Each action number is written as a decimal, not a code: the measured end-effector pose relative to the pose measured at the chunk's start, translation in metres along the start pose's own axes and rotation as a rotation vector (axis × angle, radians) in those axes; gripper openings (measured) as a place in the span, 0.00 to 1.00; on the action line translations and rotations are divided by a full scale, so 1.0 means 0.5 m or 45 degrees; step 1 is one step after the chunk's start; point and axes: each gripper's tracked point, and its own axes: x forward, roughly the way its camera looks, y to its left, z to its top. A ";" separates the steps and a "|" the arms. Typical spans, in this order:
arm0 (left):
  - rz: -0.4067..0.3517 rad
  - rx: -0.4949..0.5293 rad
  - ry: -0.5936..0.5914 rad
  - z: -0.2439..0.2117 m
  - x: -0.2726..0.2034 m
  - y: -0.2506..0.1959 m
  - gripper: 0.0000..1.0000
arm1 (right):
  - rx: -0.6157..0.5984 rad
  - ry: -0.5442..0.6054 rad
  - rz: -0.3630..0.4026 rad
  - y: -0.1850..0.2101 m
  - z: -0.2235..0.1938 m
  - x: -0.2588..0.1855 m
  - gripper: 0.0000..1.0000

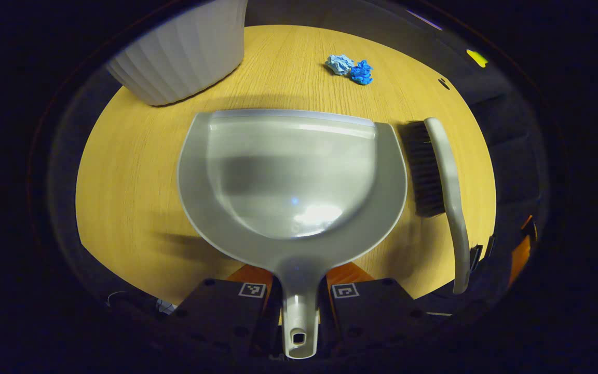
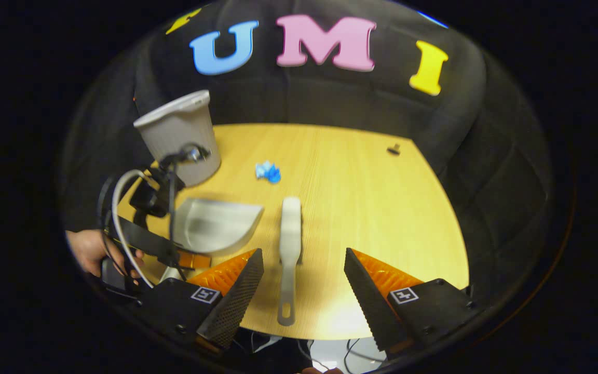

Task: Pick up the small broom and dustpan from the desktop, sweep the trash into the dustpan with the broom, and then empty the trash into the garbage bin.

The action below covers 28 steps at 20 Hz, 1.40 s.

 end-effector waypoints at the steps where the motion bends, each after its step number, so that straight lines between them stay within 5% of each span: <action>1: -0.004 -0.004 -0.015 0.000 0.001 0.001 0.30 | 0.009 0.088 0.022 -0.001 -0.021 0.024 0.95; 7: -0.101 -0.113 -0.081 -0.001 0.000 0.001 0.30 | 0.066 0.428 0.057 -0.011 -0.056 0.095 0.95; 10: -0.115 -0.105 -0.077 0.001 0.000 -0.004 0.30 | 0.040 0.512 0.049 -0.002 -0.075 0.134 1.00; 11: -0.115 -0.105 -0.074 0.001 0.001 -0.004 0.30 | 0.018 0.527 0.049 0.002 -0.075 0.147 0.94; 12: -0.114 -0.105 -0.070 0.004 0.001 -0.004 0.30 | -0.011 0.536 0.033 -0.001 -0.076 0.158 1.00; 17: -0.099 -0.106 -0.054 0.001 -0.002 -0.004 0.30 | -0.018 0.616 0.020 -0.010 -0.061 0.182 0.43; 18: -0.094 -0.105 -0.048 0.003 0.000 -0.005 0.30 | -0.029 0.644 0.044 -0.009 -0.064 0.191 0.48; 20: -0.084 -0.100 -0.046 0.003 -0.001 -0.005 0.29 | -0.051 0.674 0.094 -0.008 -0.058 0.187 0.27; 21: -0.083 -0.099 -0.043 0.003 0.000 -0.005 0.30 | -0.071 0.670 0.111 -0.011 -0.053 0.188 0.26; 22: -0.086 -0.097 -0.046 0.003 -0.002 -0.004 0.30 | -0.096 0.683 0.108 -0.019 -0.053 0.190 0.43; 23: -0.093 -0.089 -0.045 0.002 -0.001 -0.004 0.30 | -0.129 0.680 0.107 -0.030 -0.044 0.190 0.35; 28: -0.046 0.128 0.023 0.005 0.001 0.023 0.30 | -0.368 0.578 0.031 -0.111 0.092 0.229 0.35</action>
